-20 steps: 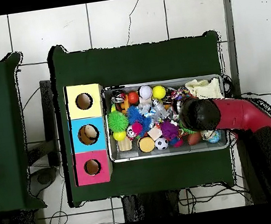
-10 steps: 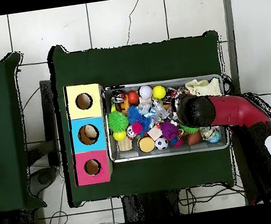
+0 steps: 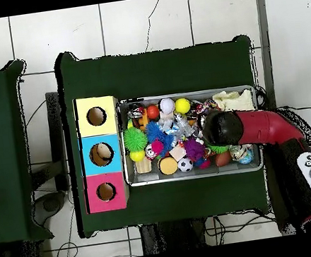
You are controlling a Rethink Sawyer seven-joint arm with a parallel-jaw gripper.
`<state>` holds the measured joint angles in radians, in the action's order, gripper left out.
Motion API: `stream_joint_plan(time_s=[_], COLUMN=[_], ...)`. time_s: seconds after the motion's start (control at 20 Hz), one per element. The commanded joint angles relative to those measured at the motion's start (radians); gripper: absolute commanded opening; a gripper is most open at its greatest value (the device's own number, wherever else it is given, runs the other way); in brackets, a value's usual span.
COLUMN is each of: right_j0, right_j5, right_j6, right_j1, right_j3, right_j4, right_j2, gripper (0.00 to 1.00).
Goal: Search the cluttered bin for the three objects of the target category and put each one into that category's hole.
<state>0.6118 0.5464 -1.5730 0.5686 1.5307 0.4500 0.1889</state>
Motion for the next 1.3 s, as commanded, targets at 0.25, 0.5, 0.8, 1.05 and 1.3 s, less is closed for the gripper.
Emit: stream_joint_plan(time_s=[0.25, 0.5, 0.8, 1.05, 1.3], right_j0=[-0.006, -0.027, -0.107, -0.13, -0.147], right_j5=[-0.046, -0.085, -0.102, -0.084, -0.053], right_j6=[-0.128, -0.166, -0.278, -0.283, -0.271], right_j1=[-0.077, -0.101, -0.17, -0.204, -0.228], right_j3=[-0.061, -0.084, -0.174, -0.198, -0.218], right_j4=[0.027, 0.022, 0.001, -0.048, -0.082], right_j2=[-0.077, -0.103, -0.225, -0.261, -0.283], gripper=[1.0, 1.0, 1.0, 1.0, 1.0])
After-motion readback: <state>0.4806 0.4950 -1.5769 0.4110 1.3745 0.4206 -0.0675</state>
